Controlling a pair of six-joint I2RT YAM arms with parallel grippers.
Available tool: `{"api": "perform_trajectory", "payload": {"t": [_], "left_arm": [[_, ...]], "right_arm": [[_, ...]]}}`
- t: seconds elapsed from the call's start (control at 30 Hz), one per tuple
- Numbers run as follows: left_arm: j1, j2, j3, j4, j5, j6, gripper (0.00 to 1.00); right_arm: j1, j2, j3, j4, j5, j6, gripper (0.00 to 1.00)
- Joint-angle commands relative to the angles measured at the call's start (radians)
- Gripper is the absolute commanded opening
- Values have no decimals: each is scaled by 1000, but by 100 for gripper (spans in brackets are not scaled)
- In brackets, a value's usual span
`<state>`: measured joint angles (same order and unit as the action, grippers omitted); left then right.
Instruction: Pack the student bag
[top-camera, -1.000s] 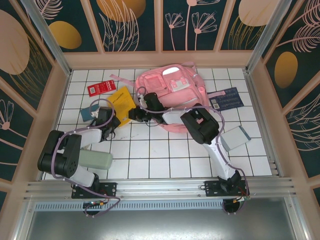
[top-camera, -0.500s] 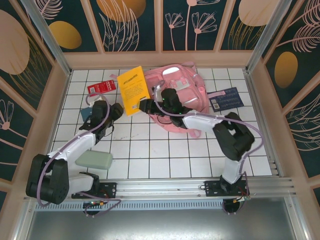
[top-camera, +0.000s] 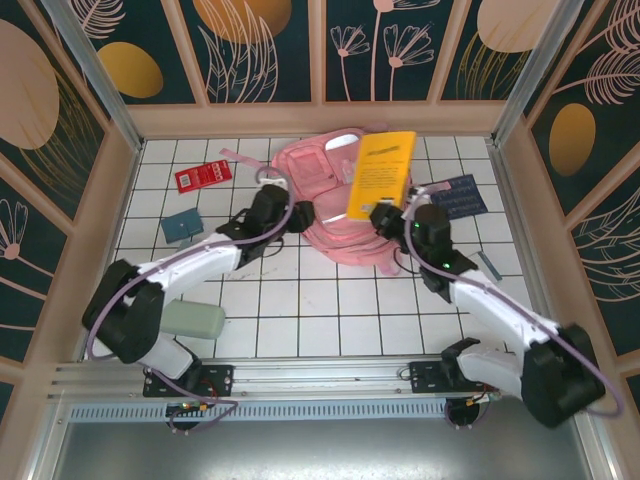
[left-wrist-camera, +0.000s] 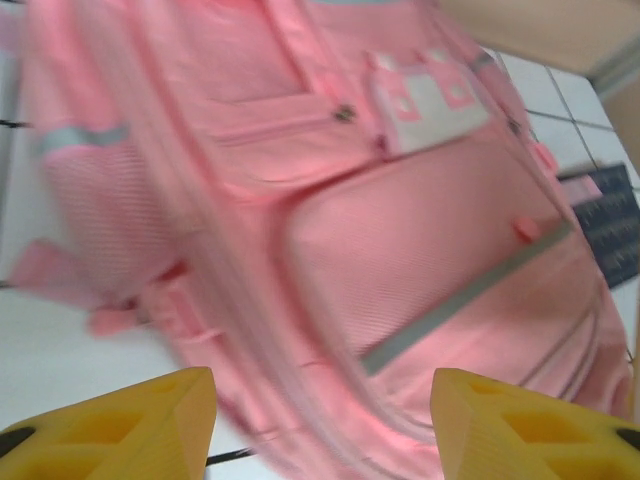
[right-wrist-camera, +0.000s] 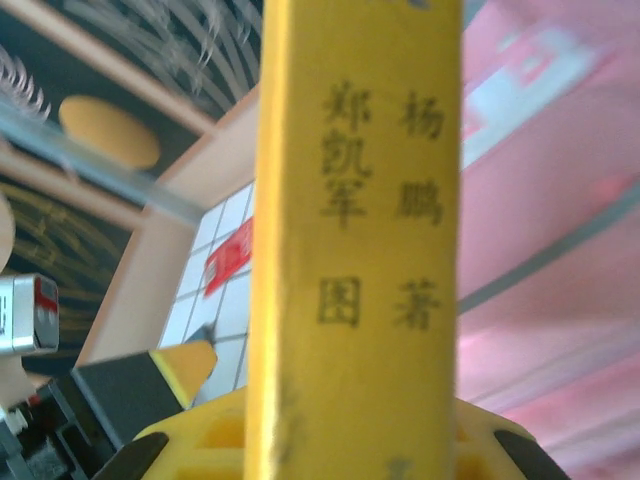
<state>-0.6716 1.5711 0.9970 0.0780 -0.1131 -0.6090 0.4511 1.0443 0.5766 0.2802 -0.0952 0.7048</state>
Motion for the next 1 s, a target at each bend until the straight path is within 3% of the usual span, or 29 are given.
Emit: {"api": "perform_trajectory", "payload": {"t": [0.0,0.4,0.63,0.8,0.93,0.97], "left_arm": [[-69,81,102,24,-2,95,57],[-240,354,353,-75,35,309,55],[-276,408,383,-86,89,373,61],[-285,457,418,-113,69,399,62],[-289,490,446,-135,54,417,56],[-291,493,452,-136,51,422,51]], "right_arm": [[-68,-149,-49,-59,68,-45,0],[-314,-484,-203,-283,-34,-32,0],[-364,-515,-211,-299,-76,-16,0],[-372,-514,-219,-287,-94,-6,0],[-375,-517,-219,-292,-98,-4,0],[-375,-519,-219,-293,-100,-4,0]]}}
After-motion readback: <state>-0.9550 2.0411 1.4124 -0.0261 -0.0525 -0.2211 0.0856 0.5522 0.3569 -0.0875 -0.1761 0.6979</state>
